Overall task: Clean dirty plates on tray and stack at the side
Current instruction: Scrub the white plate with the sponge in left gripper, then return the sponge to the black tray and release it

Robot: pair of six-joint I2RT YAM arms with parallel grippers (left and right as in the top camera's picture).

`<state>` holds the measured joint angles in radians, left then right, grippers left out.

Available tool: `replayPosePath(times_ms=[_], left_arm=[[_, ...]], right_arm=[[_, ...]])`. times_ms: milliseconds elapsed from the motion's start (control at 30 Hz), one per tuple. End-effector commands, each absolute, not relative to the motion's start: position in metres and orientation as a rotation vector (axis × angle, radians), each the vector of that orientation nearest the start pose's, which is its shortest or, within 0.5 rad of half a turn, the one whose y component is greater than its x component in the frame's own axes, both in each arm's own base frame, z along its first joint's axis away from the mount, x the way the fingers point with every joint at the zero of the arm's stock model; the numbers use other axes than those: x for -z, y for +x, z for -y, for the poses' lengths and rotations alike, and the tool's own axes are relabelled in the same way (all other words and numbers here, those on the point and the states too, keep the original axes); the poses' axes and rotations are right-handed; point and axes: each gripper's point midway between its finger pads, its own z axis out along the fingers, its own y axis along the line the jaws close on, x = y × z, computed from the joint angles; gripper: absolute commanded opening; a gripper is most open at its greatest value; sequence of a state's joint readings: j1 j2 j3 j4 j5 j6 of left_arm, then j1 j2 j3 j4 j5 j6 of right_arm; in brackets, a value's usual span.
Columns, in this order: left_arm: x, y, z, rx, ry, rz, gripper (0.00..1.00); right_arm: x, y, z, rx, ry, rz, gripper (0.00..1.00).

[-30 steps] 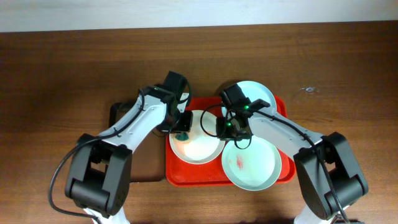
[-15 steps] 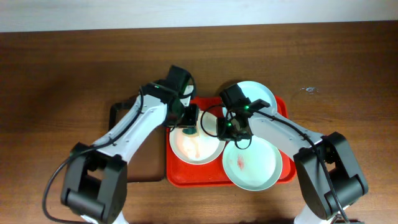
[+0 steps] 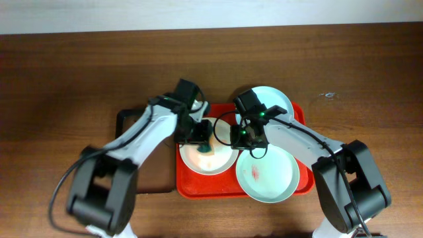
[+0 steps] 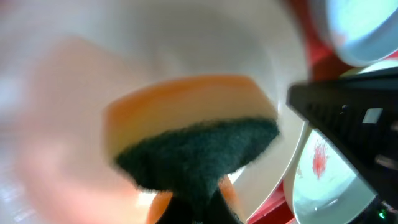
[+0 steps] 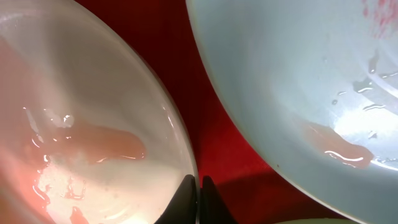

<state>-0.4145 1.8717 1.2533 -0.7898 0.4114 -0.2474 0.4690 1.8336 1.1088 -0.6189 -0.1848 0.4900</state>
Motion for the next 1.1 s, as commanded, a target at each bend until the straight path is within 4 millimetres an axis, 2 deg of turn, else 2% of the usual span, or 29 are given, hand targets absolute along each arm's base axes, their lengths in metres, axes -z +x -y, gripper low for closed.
replayPosePath(times_ms=[0,167,200,233,267,300,333,367,400,433,467,500,567,600,700,833,933,967,1000,1033,1067], left_arm=[[-0.065,0.33,0.177,0.379,0.224,-2.954,0.0],[0.002,0.319,0.157,0.178,0.167,-3.123,0.0],[0.012,0.305,0.176,0.365,0.178,-3.193,0.0],[0.002,0.295,0.201,0.628,0.263,-3.188,0.0],[-0.011,0.293,0.216,0.795,0.327,-3.151,0.0],[-0.023,0.293,0.223,0.879,0.351,-3.117,0.0],[-0.052,0.305,0.22,0.887,0.34,-3.048,0.0],[-0.064,0.313,0.213,0.858,0.324,-3.012,0.0],[-0.088,0.328,0.191,0.755,0.271,-2.944,0.0],[-0.1,0.332,0.176,0.693,0.235,-2.917,0.0],[-0.114,0.334,0.146,0.555,0.163,-2.903,0.0],[-0.118,0.333,0.12,0.415,0.105,-2.912,0.0],[-0.109,0.32,0.058,0.037,-0.02,-2.994,0.0],[-0.105,0.316,0.05,-0.001,-0.036,-3.016,0.0],[-0.083,0.303,0.047,-0.014,-0.041,-3.063,0.0],[-0.045,0.281,0.043,-0.036,-0.071,-3.119,0.0],[-0.037,0.273,0.041,-0.043,-0.071,-3.138,0.0],[-0.037,0.273,0.041,-0.042,-0.072,-3.138,0.02],[-0.037,0.273,0.041,-0.042,-0.072,-3.138,0.1],[-0.037,0.273,0.041,-0.041,-0.077,-3.137,0.25],[-0.037,0.273,0.041,-0.041,-0.086,-3.137,0.3]], right_arm=[[-0.013,0.311,-0.199,-0.428,-0.022,-3.003,0.04],[-0.013,0.311,-0.199,-0.428,-0.022,-3.003,0.04],[-0.013,0.311,-0.199,-0.428,-0.022,-3.003,0.04],[-0.013,0.311,-0.199,-0.428,-0.022,-3.003,0.04],[-0.013,0.311,-0.199,-0.428,-0.023,-3.002,0.04],[-0.013,0.311,-0.199,-0.428,-0.022,-3.003,0.04],[-0.013,0.31,-0.199,-0.428,-0.023,-3.003,0.04],[-0.013,0.31,-0.199,-0.428,-0.023,-3.003,0.04],[-0.013,0.31,-0.199,-0.428,-0.023,-3.003,0.04],[-0.013,0.31,-0.199,-0.428,-0.023,-3.003,0.04],[-0.013,0.31,-0.199,-0.428,-0.023,-3.003,0.04],[-0.013,0.311,-0.199,-0.428,-0.023,-3.002,0.04],[-0.013,0.31,-0.199,-0.428,-0.023,-3.003,0.04],[-0.013,0.31,-0.199,-0.428,-0.023,-3.003,0.04],[-0.013,0.31,-0.199,-0.428,-0.023,-3.003,0.04],[-0.013,0.31,-0.199,-0.428,-0.023,-3.003,0.04],[-0.013,0.31,-0.199,-0.428,-0.023,-3.004,0.04],[-0.013,0.31,-0.199,-0.428,-0.023,-3.004,0.04],[-0.013,0.31,-0.199,-0.428,-0.023,-3.004,0.04],[-0.013,0.31,-0.199,-0.428,-0.023,-3.003,0.04],[-0.013,0.31,-0.199,-0.428,-0.023,-3.003,0.04]])
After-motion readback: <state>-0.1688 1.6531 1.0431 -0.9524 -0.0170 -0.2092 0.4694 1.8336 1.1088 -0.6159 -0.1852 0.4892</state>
